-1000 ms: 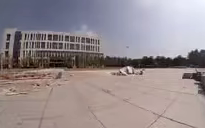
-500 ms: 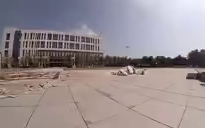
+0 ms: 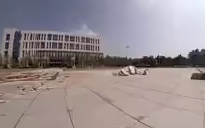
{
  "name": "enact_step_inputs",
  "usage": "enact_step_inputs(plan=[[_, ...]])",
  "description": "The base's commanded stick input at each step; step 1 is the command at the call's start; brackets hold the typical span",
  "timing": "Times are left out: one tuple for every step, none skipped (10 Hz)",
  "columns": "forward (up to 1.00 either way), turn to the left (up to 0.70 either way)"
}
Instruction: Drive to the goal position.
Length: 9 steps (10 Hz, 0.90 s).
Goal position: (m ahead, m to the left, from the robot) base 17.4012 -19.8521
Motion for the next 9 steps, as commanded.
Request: enact_step_inputs(plan=[[0.7,0.0],[0.7,0.0],[0.7,0.0],[0.7,-0.11],[0.7,-0.25],[0.7,-0.35],[0.7,-0.35],[0.7,-0.35],[0.7,-0.35]])
